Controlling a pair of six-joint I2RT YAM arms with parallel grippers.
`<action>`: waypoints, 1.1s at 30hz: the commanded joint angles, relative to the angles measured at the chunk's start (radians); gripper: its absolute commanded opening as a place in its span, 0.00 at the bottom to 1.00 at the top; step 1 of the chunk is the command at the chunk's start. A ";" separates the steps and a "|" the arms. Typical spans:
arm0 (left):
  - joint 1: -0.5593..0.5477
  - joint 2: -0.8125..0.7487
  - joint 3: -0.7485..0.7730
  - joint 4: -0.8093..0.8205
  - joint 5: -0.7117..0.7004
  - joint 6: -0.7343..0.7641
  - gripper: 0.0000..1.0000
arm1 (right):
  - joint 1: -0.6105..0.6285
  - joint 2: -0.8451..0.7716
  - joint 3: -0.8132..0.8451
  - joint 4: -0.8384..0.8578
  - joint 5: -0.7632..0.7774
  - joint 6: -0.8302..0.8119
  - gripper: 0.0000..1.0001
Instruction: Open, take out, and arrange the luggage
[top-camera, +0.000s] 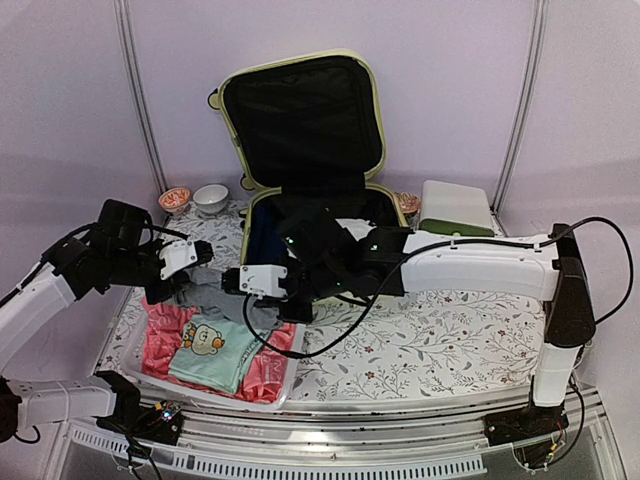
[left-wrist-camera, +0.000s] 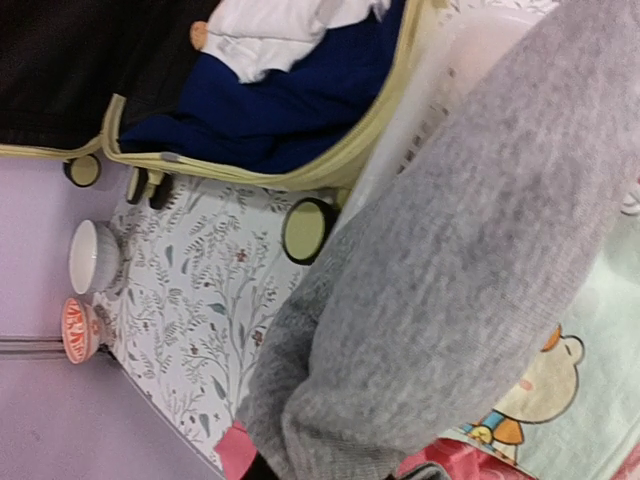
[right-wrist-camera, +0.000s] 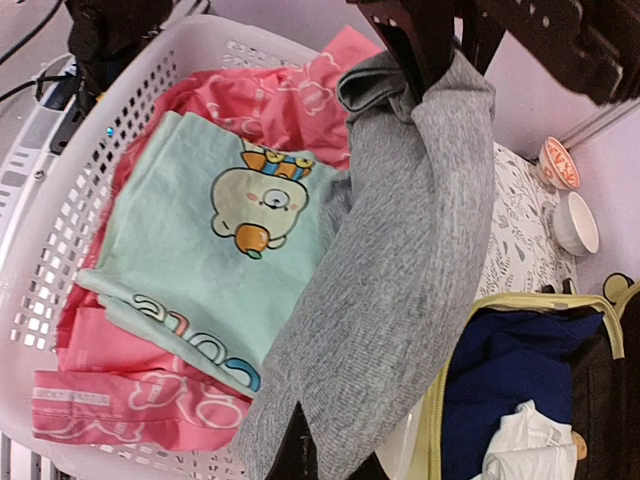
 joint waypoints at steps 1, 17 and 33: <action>0.008 -0.010 0.016 -0.204 0.013 0.020 0.00 | 0.026 -0.073 -0.010 -0.051 -0.125 0.047 0.02; -0.006 -0.013 0.052 -0.482 0.087 0.012 0.00 | 0.123 0.043 -0.010 -0.083 -0.353 0.205 0.02; -0.021 -0.104 0.229 -0.314 0.306 -0.180 0.98 | 0.056 -0.033 -0.110 0.059 -0.510 0.361 0.68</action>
